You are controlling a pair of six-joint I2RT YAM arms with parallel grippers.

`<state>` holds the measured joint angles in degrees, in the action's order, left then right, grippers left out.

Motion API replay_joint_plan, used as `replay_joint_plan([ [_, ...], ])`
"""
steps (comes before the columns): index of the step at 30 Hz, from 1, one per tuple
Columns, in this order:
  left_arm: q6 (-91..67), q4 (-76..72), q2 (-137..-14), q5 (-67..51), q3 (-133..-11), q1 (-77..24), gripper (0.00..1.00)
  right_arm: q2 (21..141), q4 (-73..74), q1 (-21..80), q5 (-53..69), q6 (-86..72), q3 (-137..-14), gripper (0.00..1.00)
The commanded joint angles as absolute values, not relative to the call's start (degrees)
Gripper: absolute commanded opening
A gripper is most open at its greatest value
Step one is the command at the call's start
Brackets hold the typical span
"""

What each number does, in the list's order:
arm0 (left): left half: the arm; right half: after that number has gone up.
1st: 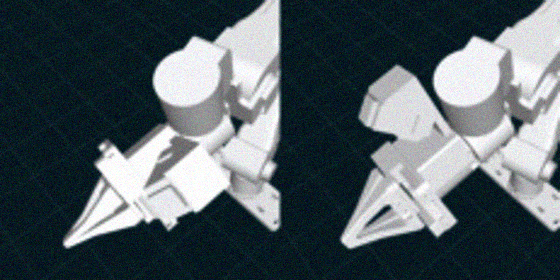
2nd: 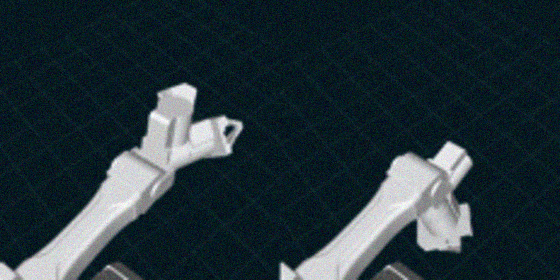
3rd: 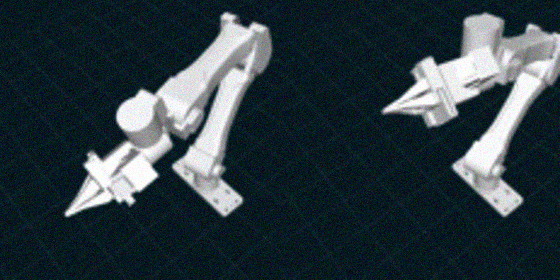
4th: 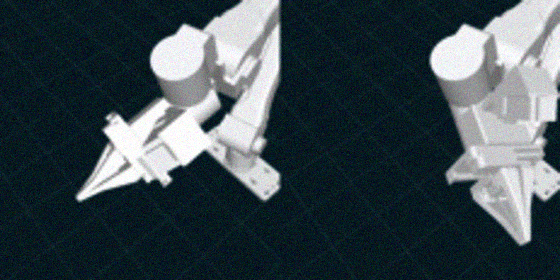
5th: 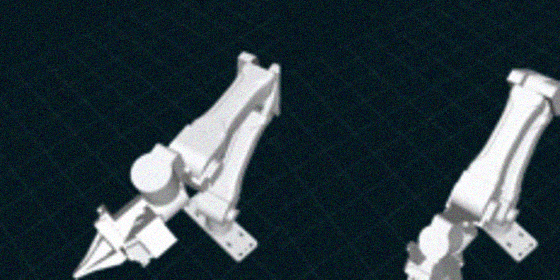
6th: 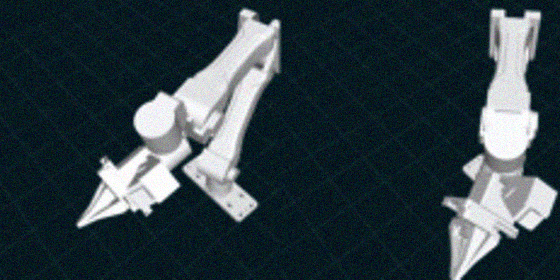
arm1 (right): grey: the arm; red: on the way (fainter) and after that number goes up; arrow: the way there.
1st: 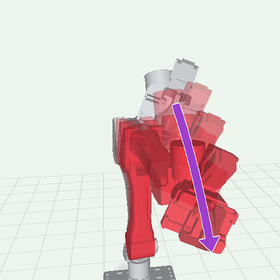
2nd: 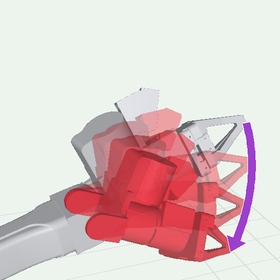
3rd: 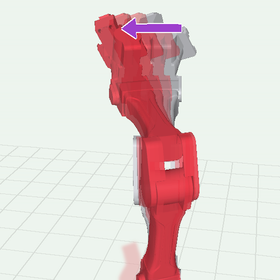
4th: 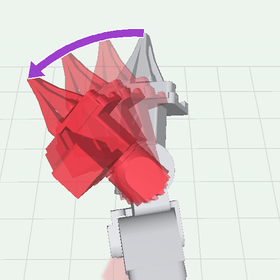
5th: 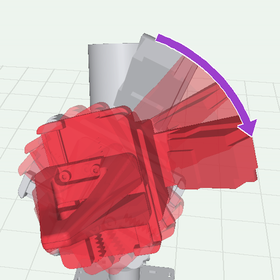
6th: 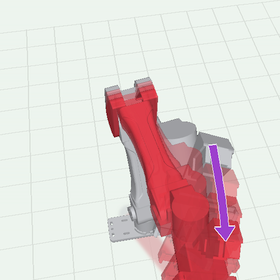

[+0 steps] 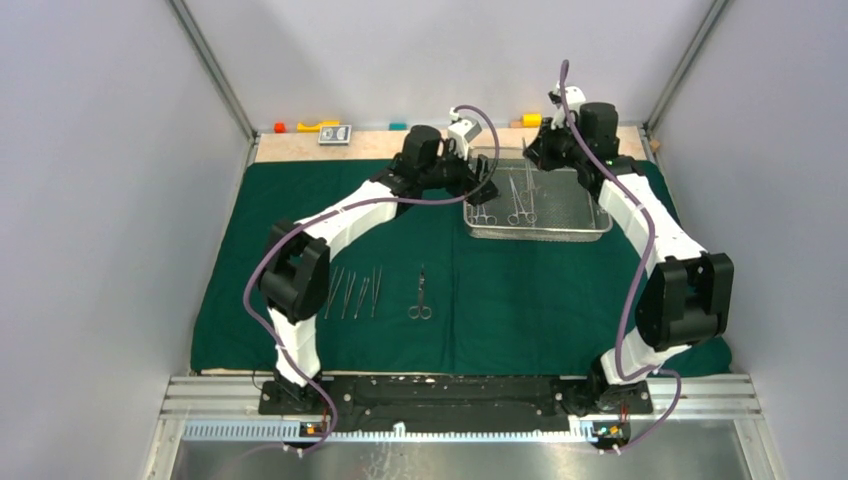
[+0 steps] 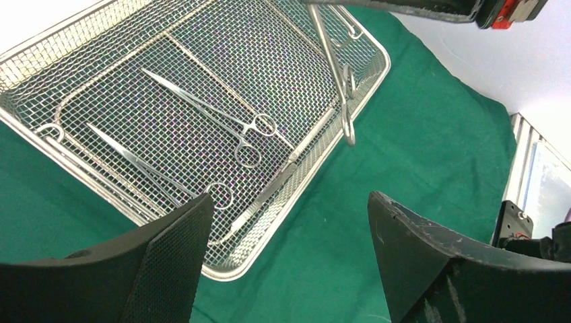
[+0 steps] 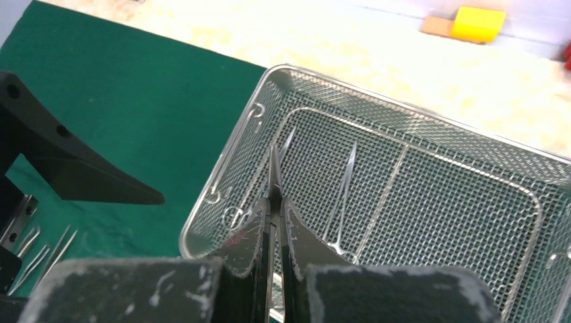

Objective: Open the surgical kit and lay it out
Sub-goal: Place the medical item in the surgical kit.

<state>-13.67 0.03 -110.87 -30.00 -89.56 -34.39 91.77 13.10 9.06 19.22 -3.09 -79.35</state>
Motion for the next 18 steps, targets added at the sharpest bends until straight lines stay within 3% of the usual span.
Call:
replay_joint_plan([
  [1,-14.35,-4.26,-104.47,-29.20,-87.13,-34.45,0.89,87.40,8.66,10.94,19.66,-8.69,-77.65,0.00],
  [18,-26.08,-6.00,-114.67,-36.46,-97.41,-34.55,0.81,83.57,4.98,14.75,19.12,-14.23,-72.46,0.00],
])
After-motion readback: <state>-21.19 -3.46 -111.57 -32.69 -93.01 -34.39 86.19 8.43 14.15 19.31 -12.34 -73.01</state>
